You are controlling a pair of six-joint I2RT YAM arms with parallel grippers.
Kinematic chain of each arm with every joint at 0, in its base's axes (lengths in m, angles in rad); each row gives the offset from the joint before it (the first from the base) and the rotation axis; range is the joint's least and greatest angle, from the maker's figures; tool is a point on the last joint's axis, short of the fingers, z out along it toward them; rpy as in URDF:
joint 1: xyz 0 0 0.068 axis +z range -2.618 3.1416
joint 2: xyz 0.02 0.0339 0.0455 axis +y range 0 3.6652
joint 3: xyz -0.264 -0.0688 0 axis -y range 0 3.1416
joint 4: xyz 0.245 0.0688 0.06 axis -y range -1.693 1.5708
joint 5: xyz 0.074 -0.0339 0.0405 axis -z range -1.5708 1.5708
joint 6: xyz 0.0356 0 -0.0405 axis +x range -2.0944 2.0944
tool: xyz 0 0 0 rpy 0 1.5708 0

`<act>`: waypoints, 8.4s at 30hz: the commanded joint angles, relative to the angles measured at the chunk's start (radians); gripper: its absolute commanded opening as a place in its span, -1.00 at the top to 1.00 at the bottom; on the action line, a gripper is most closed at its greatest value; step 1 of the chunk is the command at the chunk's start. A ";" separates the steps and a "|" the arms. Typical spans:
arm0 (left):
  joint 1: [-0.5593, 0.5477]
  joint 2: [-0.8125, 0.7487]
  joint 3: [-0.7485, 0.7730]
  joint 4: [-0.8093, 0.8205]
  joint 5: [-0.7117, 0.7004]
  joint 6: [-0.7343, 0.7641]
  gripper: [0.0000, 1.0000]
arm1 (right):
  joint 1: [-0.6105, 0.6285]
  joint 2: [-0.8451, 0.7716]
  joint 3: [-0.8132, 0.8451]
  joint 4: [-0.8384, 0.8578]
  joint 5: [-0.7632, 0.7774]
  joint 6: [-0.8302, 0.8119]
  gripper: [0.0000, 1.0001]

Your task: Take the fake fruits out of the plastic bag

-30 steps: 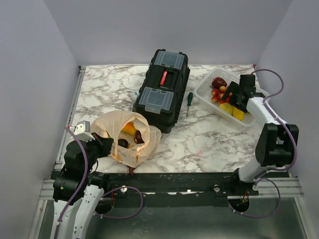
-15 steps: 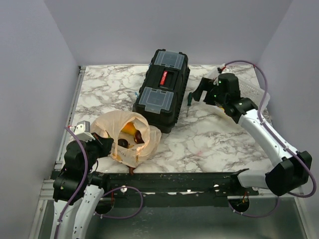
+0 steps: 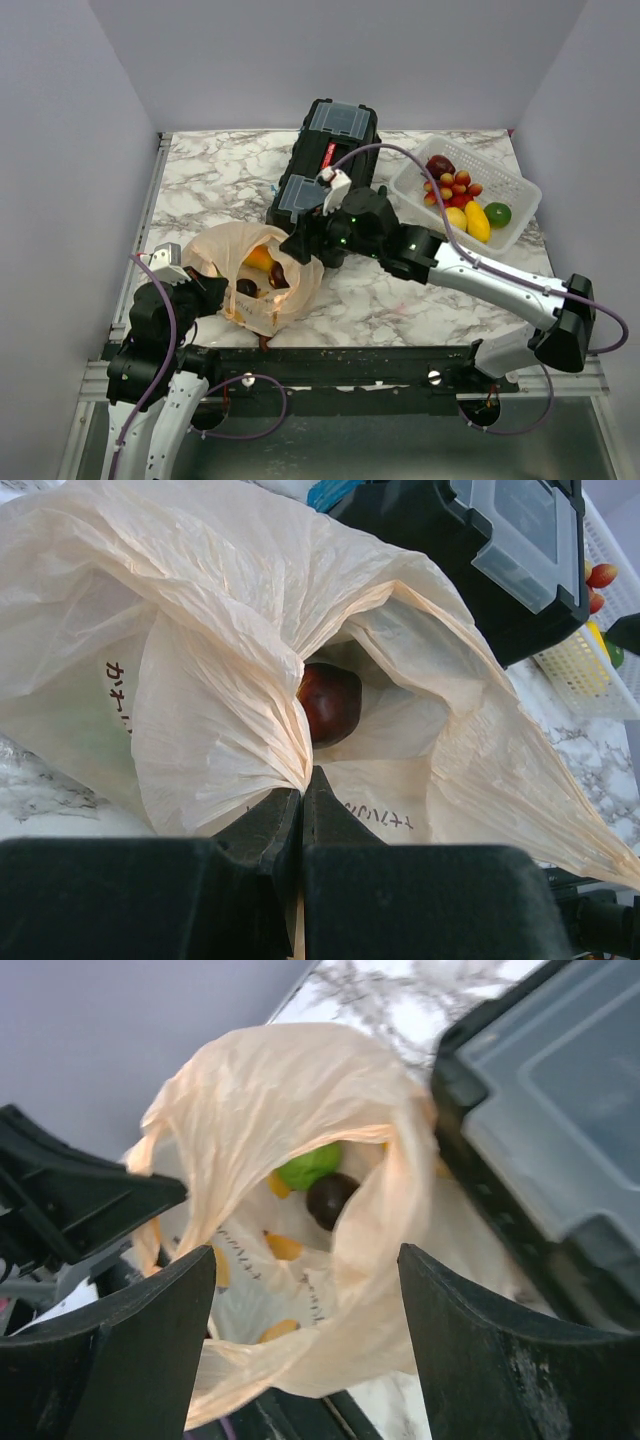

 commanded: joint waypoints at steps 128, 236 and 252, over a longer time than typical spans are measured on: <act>-0.004 0.022 -0.013 0.025 0.032 0.007 1.00 | 0.171 0.509 0.118 0.030 0.336 -0.095 0.48; -0.004 0.024 -0.019 0.049 0.132 0.055 1.00 | -0.563 -0.141 -0.201 0.098 0.391 -0.084 0.99; -0.004 0.018 -0.018 0.037 0.089 0.036 1.00 | -0.814 0.387 0.178 -0.197 0.195 -0.033 0.91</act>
